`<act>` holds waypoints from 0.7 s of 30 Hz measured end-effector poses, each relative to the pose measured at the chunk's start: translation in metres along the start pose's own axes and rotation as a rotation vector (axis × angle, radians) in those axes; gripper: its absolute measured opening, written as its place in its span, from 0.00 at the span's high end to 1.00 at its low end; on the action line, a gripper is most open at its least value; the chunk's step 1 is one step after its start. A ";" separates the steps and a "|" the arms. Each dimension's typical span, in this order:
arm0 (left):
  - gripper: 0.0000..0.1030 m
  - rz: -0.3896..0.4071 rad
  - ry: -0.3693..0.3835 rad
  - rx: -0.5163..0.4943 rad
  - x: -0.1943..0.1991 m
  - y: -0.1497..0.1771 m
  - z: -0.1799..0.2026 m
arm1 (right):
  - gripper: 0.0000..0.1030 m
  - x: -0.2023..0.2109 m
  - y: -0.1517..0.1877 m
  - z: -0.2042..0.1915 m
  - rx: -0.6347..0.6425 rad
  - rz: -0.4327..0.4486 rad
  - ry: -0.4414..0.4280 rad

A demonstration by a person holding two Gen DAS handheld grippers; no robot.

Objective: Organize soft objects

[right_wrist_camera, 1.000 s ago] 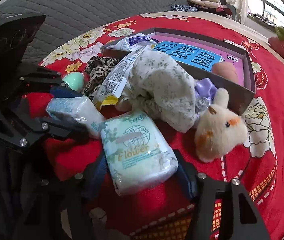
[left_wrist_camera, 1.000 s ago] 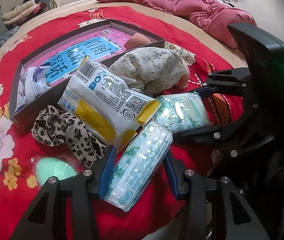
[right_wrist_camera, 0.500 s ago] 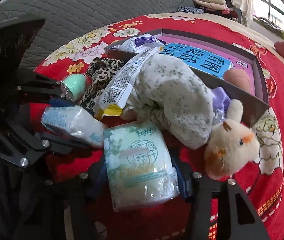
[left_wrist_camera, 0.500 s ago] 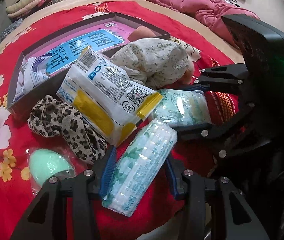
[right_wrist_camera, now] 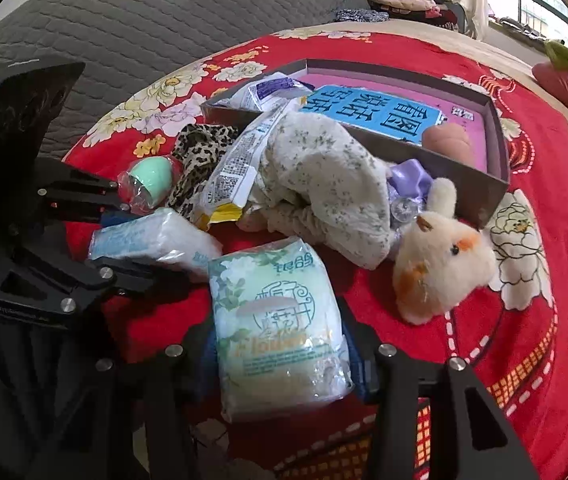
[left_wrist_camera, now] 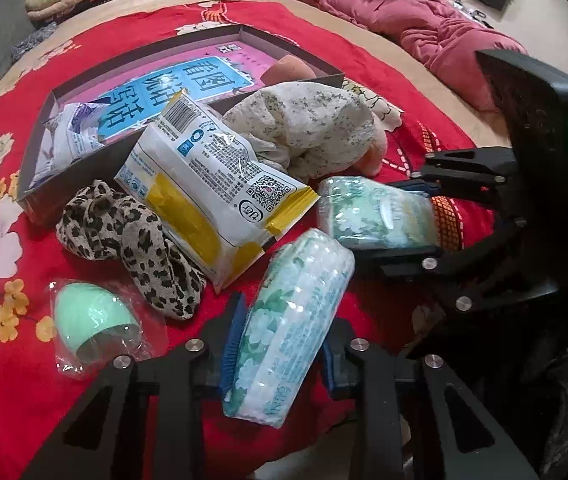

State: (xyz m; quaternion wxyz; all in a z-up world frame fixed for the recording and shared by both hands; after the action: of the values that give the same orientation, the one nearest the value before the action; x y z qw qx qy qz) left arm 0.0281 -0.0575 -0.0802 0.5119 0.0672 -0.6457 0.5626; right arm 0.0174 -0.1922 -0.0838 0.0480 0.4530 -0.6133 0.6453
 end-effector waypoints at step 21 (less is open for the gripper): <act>0.75 0.164 -0.080 0.056 0.064 -0.034 0.016 | 0.52 0.052 -0.039 -0.030 0.026 0.144 0.099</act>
State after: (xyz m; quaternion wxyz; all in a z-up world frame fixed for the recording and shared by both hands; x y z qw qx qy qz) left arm 0.0114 -0.0507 -0.0087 0.4359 0.0508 -0.6530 0.6172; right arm -0.0048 -0.1835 -0.0163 0.0257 0.3758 -0.6328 0.6766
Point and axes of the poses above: each gripper's, at about its wrist camera, not at the fingertips, and x roughly against the way its jaws point, z to its right, y to its underside, the point moved 1 cm from there along -x, roughly the way its jaws point, and after that the axes turned 15 degrees about z, right-handed, at the moved point
